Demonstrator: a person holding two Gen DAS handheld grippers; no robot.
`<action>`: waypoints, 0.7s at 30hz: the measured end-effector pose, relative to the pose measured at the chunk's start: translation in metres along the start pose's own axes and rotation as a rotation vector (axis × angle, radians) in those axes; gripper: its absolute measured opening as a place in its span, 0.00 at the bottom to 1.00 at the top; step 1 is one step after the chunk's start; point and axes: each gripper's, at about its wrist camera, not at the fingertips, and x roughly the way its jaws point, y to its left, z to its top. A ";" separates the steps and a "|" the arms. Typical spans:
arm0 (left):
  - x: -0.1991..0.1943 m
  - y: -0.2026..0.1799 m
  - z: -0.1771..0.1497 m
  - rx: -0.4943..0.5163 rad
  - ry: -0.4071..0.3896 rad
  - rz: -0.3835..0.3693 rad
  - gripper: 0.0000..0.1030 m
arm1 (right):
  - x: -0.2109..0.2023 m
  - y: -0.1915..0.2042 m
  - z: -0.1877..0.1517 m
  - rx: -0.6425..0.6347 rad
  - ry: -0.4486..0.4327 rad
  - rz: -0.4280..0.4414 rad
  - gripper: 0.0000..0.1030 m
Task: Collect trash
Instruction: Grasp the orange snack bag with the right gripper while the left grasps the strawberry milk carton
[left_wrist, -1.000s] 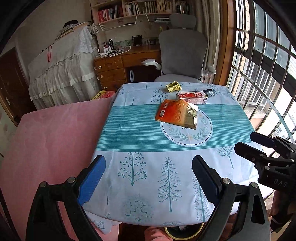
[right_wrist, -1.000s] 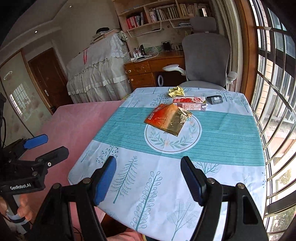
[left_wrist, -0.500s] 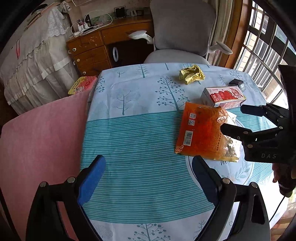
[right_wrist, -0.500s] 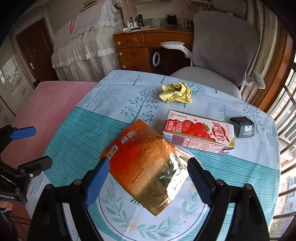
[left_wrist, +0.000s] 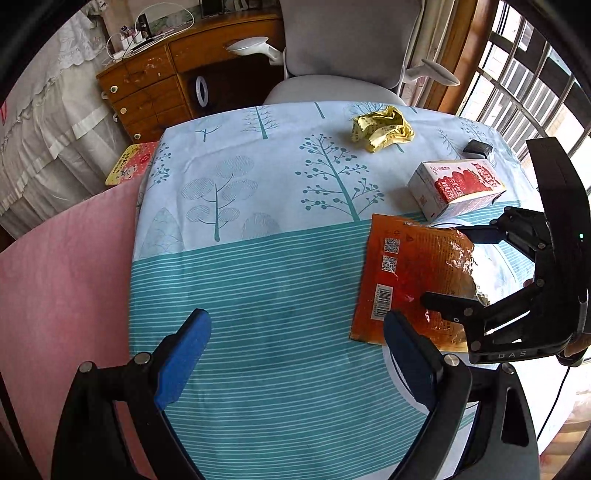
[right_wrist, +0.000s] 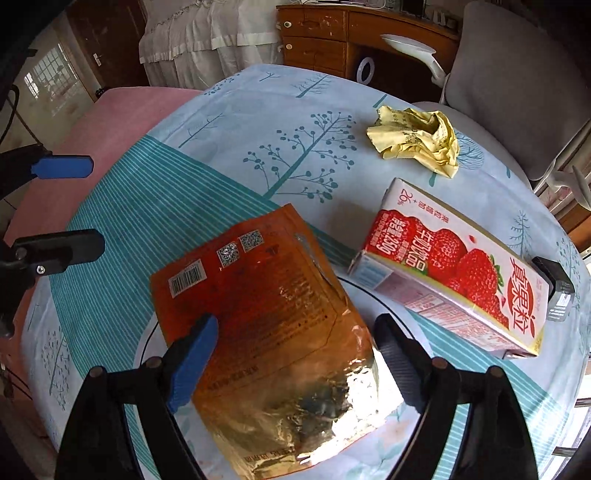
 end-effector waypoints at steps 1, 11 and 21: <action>0.000 -0.001 0.001 0.002 0.001 -0.002 0.91 | -0.002 0.005 -0.002 -0.020 -0.006 -0.006 0.58; -0.024 -0.031 0.026 0.135 -0.056 -0.045 0.91 | -0.045 0.017 -0.032 0.121 -0.070 -0.073 0.09; -0.019 -0.106 0.080 0.419 -0.071 -0.122 0.91 | -0.105 -0.045 -0.103 0.609 -0.160 -0.172 0.06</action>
